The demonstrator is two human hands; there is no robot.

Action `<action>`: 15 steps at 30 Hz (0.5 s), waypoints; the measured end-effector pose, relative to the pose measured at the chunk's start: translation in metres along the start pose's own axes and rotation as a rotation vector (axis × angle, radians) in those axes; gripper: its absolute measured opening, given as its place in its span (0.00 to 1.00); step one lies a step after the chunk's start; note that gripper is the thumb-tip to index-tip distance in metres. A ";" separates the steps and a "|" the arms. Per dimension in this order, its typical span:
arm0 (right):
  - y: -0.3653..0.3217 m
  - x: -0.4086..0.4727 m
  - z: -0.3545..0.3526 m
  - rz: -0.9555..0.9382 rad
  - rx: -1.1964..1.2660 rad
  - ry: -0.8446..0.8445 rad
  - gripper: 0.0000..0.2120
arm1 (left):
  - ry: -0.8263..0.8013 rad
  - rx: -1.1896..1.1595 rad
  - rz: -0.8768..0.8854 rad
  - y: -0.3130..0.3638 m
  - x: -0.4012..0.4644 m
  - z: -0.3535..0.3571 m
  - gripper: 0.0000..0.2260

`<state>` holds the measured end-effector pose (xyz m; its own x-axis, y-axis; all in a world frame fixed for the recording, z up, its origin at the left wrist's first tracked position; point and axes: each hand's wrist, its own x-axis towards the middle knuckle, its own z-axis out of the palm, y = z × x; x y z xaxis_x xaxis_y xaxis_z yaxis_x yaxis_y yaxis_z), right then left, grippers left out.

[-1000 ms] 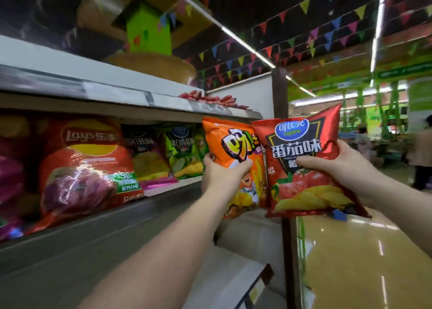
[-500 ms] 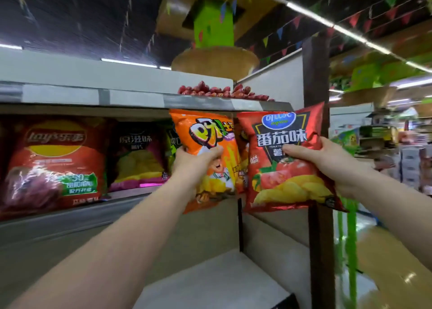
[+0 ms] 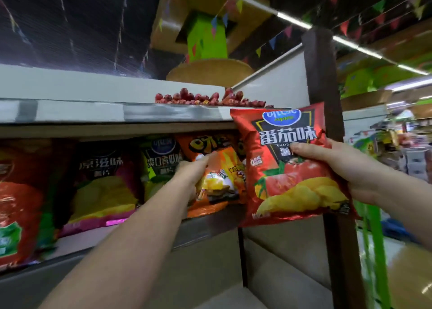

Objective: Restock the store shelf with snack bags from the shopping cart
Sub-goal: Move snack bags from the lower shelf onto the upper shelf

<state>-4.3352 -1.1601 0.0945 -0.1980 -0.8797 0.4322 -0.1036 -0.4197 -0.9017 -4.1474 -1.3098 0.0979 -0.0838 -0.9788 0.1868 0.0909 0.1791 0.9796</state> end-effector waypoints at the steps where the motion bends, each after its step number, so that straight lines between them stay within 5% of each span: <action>1: 0.001 0.003 -0.002 -0.004 0.006 -0.009 0.18 | 0.019 0.014 0.014 -0.002 0.004 0.004 0.28; 15: 0.030 0.031 -0.029 -0.044 0.092 -0.182 0.23 | 0.127 0.436 0.070 -0.022 0.023 0.022 0.30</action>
<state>-4.3725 -1.1935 0.0813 -0.0155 -0.8824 0.4702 -0.0169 -0.4700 -0.8825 -4.1729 -1.3342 0.0818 0.0324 -0.9623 0.2701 -0.3361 0.2440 0.9097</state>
